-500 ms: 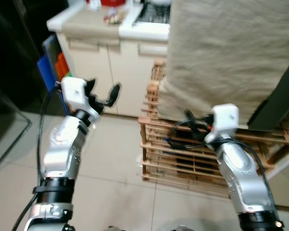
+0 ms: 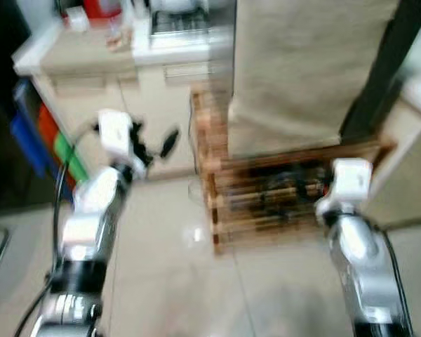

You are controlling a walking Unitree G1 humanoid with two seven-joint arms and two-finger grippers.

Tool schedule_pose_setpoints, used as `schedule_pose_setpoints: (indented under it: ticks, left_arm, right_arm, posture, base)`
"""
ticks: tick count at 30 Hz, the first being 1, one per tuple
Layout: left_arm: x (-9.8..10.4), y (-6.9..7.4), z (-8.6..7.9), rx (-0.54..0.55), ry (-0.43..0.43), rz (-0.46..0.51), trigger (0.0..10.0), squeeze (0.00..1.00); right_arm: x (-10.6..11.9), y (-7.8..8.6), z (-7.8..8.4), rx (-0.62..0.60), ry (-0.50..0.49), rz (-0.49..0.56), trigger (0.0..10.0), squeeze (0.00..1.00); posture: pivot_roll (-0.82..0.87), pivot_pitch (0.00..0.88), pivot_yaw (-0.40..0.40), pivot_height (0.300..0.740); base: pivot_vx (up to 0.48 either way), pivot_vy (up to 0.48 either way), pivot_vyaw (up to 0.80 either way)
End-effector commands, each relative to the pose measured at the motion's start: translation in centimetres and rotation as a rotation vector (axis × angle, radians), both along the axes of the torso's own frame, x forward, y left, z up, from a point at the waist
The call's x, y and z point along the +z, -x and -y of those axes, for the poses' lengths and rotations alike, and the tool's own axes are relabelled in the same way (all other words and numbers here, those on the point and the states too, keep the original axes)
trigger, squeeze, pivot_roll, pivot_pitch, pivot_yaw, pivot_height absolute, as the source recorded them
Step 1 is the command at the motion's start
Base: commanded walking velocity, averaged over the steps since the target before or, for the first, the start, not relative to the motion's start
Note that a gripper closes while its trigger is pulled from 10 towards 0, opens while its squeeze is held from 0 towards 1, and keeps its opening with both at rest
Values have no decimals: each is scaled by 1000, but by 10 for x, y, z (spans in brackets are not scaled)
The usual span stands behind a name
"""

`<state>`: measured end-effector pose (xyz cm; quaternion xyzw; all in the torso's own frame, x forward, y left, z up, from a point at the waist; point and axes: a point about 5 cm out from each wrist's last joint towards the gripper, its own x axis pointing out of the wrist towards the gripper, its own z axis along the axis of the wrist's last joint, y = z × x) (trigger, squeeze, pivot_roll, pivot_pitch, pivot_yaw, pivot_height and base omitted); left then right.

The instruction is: Restocking fridge

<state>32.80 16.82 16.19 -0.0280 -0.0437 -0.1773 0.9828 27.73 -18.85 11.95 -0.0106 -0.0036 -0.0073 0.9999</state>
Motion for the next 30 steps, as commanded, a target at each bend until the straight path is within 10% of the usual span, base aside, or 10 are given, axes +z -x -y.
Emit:
schedule_pose_setpoints:
  ticks: [1, 13, 18, 30]
  left_arm:
    - [0, 1, -10, 61, -37, 8, 10000, 0]
    - [-9, 20, 16, 3, 7, 24, 10000, 0]
    - [-8, 14, 8, 64, 109, -19, 10000, 0]
    - [-12, 16, 24, 7, 59, -18, 10000, 0]
  right_arm:
    - [5, -2, -8, 18, -14, 30, 10000, 0]
    - [6, -8, -8, 6, 7, 51, 10000, 0]
    - [7, -13, -12, 21, 1, 50, 10000, 0]
    - [7, -14, -14, 30, 6, 55, 10000, 0]
  posture:
    - [-113, 0, 96, 740]
    - [-94, 0, 86, 740]
    - [-92, 0, 83, 740]
    - [-101, 0, 80, 740]
  base:
    - [0, 472, -775]
    - [187, 149, 0]
    - [389, 280, -800]
    - [299, 376, -800]
